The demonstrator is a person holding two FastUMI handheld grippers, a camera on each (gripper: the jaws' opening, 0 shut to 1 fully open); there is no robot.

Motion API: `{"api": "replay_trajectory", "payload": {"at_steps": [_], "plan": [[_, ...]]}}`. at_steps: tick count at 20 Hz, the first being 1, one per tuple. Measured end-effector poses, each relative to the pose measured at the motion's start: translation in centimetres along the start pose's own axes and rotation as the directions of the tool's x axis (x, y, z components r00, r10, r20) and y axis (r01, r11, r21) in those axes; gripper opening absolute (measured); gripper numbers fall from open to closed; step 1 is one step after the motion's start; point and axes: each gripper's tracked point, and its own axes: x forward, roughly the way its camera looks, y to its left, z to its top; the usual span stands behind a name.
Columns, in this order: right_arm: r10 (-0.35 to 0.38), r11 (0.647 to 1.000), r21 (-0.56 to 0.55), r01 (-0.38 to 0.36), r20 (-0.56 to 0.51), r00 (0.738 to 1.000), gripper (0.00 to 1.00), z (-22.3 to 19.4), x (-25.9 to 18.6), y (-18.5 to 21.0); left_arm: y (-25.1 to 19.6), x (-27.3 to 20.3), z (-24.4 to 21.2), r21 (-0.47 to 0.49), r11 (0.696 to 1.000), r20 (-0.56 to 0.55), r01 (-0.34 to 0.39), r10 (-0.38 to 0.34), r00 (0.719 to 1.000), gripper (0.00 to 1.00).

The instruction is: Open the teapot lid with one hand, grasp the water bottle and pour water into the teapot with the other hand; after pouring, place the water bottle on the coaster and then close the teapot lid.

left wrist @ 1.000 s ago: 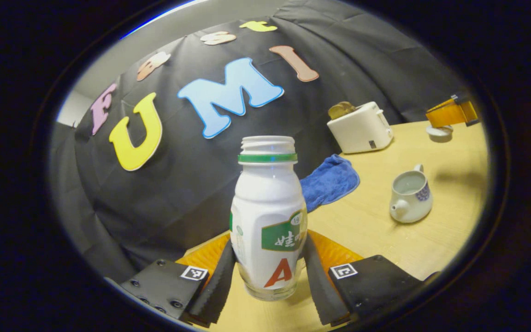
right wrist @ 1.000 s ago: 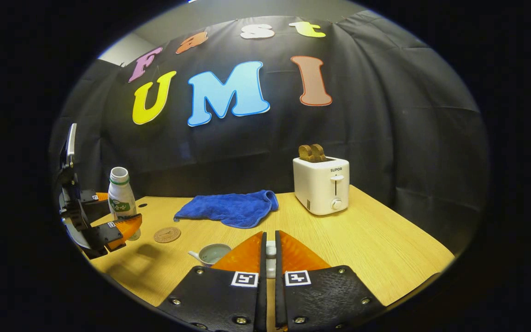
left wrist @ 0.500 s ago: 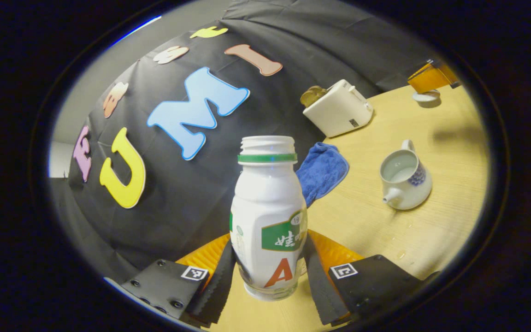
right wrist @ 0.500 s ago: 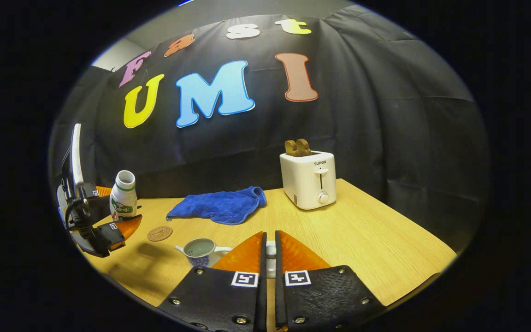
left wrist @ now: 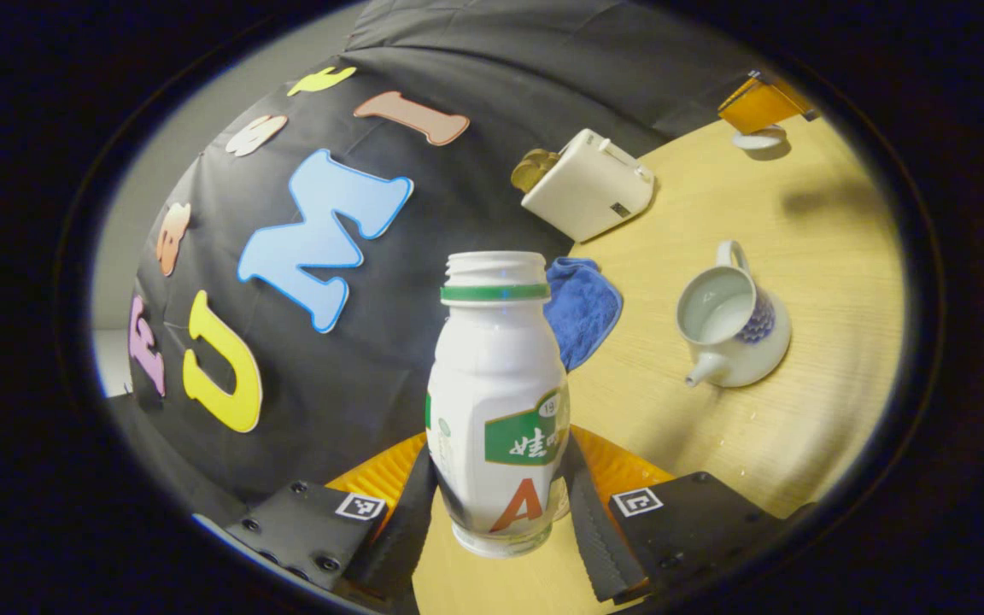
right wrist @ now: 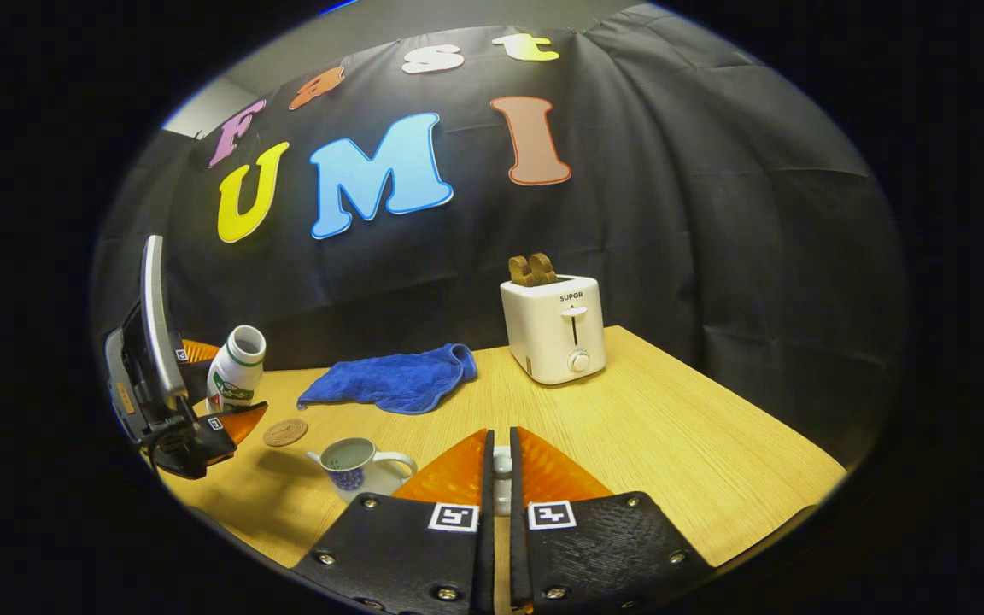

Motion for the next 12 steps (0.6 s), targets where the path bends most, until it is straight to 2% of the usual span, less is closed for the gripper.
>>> {"api": "replay_trajectory", "payload": {"at_steps": [2,12], "plan": [[-0.002,1.0,0.005,0.002,-0.001,1.0,0.07,-0.1,0.0,-0.3,-0.4,0.3,0.3,0.047,0.999,-0.009,0.004,-0.004,1.0,0.87],[-0.017,1.0,0.023,0.017,-0.004,1.0,0.07,-0.5,-0.2,-2.0,-1.1,0.7,1.7,0.242,0.97,-0.024,-0.012,0.018,1.0,0.87]]}}
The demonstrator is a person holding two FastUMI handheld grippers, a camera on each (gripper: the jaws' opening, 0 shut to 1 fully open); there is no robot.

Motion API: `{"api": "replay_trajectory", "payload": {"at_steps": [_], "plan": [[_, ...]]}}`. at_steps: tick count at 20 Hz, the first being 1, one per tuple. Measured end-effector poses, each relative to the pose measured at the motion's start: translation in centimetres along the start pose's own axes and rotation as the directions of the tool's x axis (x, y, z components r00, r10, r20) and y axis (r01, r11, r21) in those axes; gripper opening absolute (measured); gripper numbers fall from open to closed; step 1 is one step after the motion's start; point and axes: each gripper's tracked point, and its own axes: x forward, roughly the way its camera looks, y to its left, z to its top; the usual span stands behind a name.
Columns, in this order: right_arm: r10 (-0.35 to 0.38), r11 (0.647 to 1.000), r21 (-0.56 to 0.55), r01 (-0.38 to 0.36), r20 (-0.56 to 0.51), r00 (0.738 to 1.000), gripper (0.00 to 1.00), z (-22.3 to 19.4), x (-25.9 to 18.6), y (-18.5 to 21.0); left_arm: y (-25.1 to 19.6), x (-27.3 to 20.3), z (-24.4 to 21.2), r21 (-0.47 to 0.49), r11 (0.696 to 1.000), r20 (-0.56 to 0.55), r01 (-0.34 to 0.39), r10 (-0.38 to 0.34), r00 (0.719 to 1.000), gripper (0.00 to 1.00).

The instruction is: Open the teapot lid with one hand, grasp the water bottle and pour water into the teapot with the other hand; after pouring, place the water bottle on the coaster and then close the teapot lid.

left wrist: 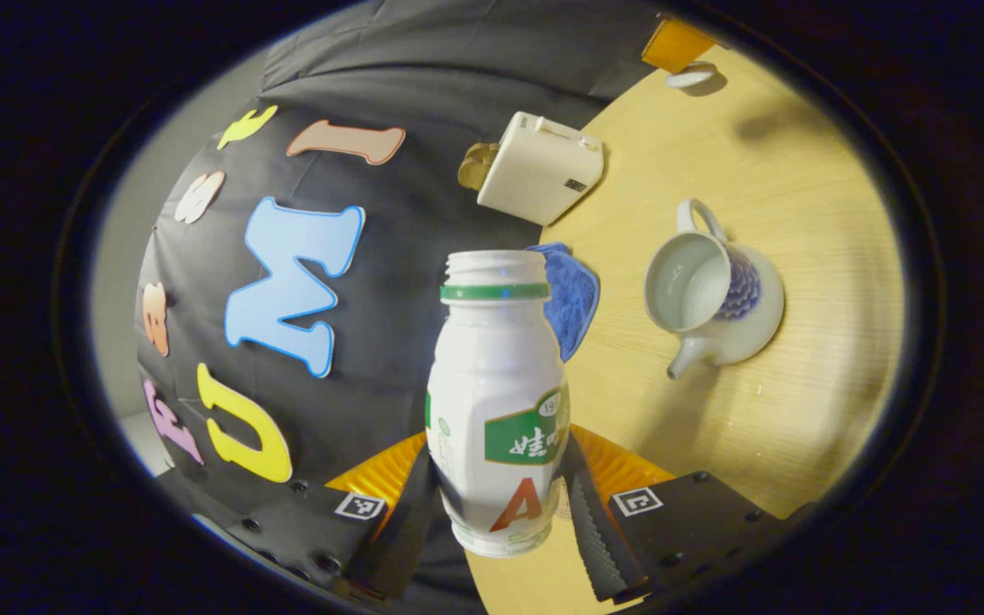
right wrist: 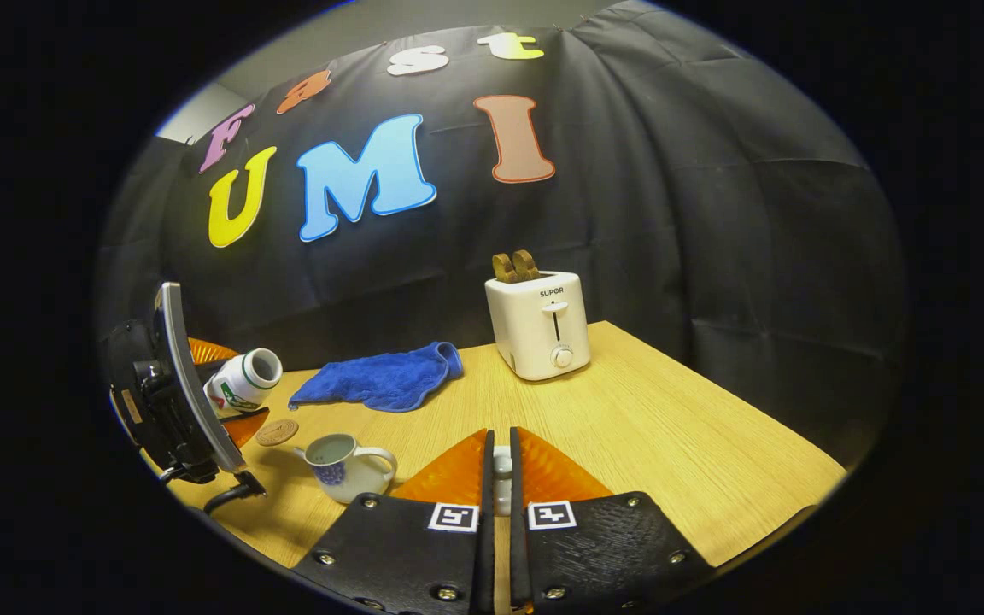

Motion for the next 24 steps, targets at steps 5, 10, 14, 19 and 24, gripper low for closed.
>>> {"api": "replay_trajectory", "payload": {"at_steps": [5,10,14,19,24], "plan": [[-0.006,1.0,0.006,0.006,-0.003,1.0,0.07,-0.3,0.0,-0.6,0.1,0.3,-0.3,0.071,0.997,-0.02,-0.01,0.011,1.0,0.87],[-0.01,1.0,0.013,0.011,-0.006,1.0,0.07,-0.5,0.0,-1.0,0.3,0.4,-0.1,0.139,0.99,-0.028,-0.018,0.022,0.999,0.87],[-0.014,1.0,0.021,0.014,-0.012,1.0,0.07,-0.9,0.0,-1.4,0.6,0.4,0.1,0.206,0.978,-0.027,-0.033,0.039,0.999,0.87],[-0.013,0.999,0.031,0.014,-0.016,1.0,0.07,-1.2,0.0,-1.7,0.7,0.1,0.4,0.265,0.963,-0.029,-0.041,0.051,0.998,0.87],[-0.009,0.999,0.043,0.01,-0.018,1.0,0.07,-1.3,0.0,-1.9,0.6,0.0,0.6,0.322,0.946,-0.032,-0.035,0.048,0.998,0.87]]}}
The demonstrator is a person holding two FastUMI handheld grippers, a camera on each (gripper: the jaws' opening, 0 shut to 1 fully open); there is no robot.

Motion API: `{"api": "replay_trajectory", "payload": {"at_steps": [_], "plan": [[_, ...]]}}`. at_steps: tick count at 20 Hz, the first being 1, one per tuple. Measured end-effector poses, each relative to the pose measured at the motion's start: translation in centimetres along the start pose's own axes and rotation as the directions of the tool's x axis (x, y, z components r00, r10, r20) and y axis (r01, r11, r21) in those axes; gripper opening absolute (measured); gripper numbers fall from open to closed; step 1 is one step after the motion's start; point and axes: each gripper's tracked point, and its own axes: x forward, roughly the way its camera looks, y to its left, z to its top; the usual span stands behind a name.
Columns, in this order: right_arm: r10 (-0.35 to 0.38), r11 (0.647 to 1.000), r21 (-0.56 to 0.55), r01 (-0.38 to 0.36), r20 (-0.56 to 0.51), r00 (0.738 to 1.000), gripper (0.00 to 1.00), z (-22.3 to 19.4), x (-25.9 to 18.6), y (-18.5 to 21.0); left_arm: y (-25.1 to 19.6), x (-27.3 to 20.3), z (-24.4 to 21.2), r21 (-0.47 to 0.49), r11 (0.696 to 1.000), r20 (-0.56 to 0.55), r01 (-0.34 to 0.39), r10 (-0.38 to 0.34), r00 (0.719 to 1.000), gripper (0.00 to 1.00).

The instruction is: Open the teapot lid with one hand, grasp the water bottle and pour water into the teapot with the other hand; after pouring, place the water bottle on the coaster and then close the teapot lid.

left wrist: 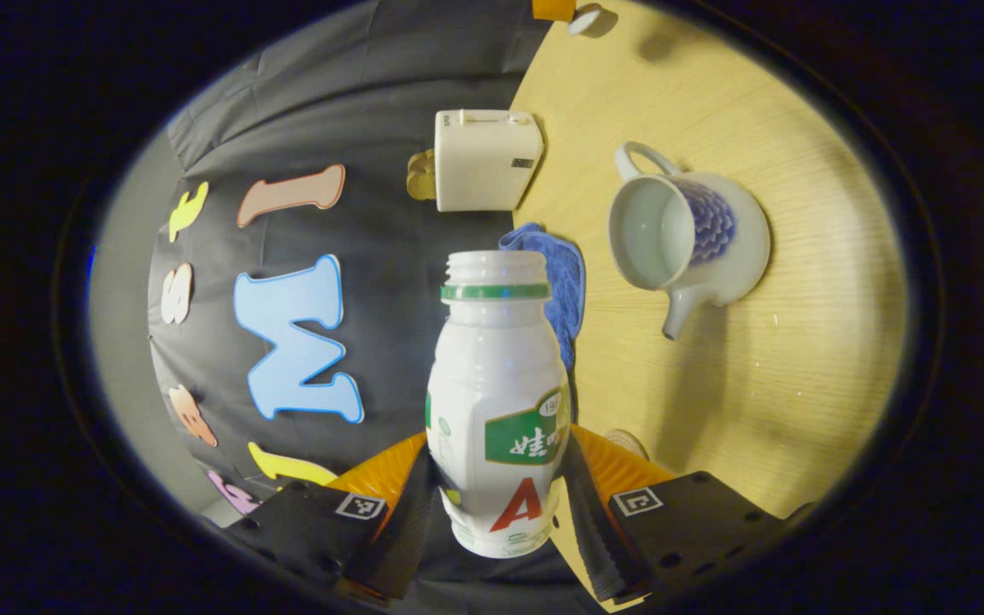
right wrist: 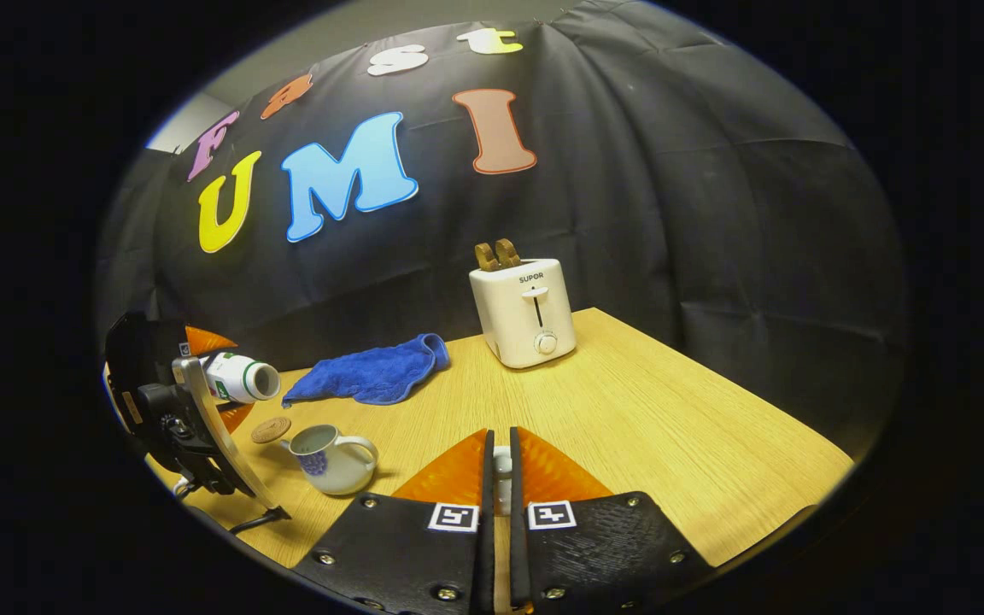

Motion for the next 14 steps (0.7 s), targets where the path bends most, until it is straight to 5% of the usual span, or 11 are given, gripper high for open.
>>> {"api": "replay_trajectory", "payload": {"at_steps": [14], "plan": [[0.004,1.0,0.019,-0.004,-0.001,1.0,0.07,-0.12,-0.22,-0.4,0.24,-0.31,0.02,0.093,0.996,-0.012,-0.015,0.016,1.0,0.87]]}}
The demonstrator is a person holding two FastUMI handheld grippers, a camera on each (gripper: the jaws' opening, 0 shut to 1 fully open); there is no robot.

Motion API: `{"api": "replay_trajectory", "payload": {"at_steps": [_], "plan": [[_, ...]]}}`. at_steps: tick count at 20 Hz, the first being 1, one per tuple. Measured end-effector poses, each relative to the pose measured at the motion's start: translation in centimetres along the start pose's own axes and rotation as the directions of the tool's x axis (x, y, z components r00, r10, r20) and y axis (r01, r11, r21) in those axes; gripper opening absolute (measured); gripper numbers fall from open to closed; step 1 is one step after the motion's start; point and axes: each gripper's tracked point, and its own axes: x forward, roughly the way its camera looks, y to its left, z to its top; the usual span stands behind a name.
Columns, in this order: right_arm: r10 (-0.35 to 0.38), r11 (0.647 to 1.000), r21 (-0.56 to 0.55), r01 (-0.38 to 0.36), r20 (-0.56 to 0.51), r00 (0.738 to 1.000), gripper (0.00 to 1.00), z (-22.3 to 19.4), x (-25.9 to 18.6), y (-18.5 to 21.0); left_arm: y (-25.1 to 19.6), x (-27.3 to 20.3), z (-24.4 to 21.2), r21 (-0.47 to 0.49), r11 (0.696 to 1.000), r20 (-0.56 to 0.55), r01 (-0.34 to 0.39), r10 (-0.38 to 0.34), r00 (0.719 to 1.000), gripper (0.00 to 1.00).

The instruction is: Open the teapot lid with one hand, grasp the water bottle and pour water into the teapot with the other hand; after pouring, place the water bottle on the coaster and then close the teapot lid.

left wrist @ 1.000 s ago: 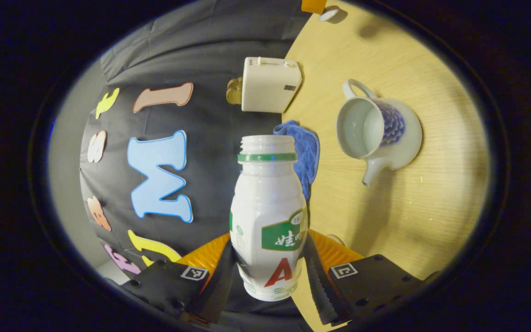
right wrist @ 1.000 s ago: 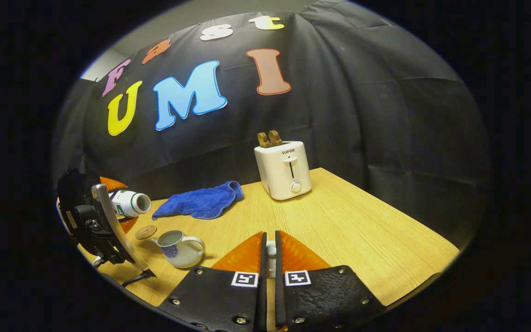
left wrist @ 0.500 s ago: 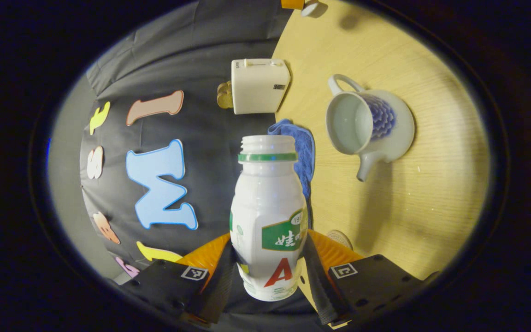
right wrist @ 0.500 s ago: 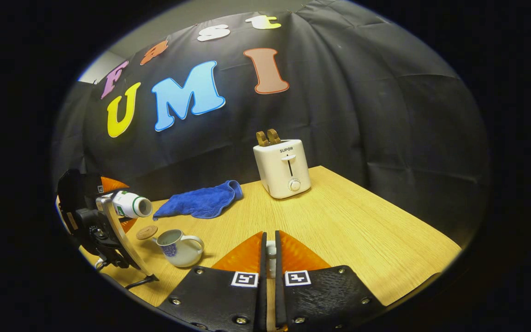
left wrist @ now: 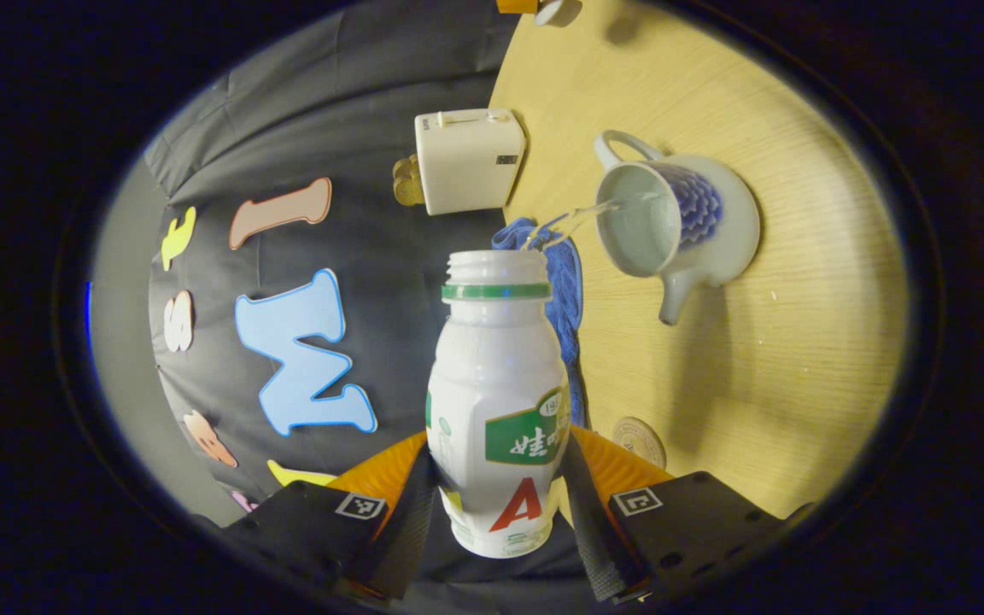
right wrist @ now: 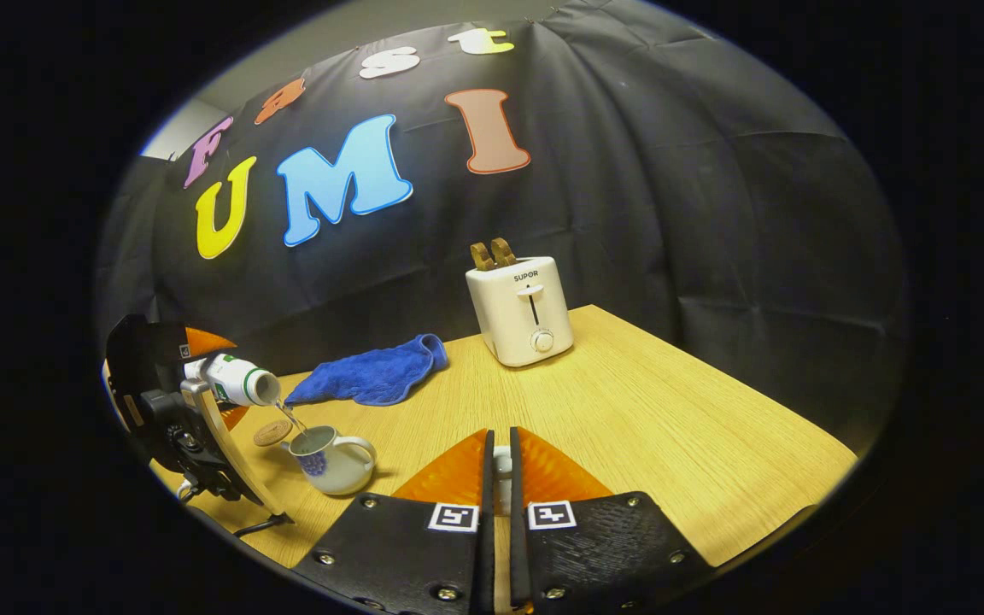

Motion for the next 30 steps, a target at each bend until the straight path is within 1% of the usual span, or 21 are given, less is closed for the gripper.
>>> {"api": "replay_trajectory", "payload": {"at_steps": [17,30], "plan": [[0.009,1.0,0.007,-0.009,0.002,1.0,0.07,-0.02,-0.41,0.03,0.43,-0.34,-0.4,0.069,0.998,-0.017,-0.006,0.007,1.0,0.87],[0.02,1.0,0.01,-0.02,-0.002,1.0,0.07,-0.13,-0.46,0.21,0.89,-0.31,-0.45,0.155,0.988,-0.023,-0.008,0.012,1.0,0.87]]}}
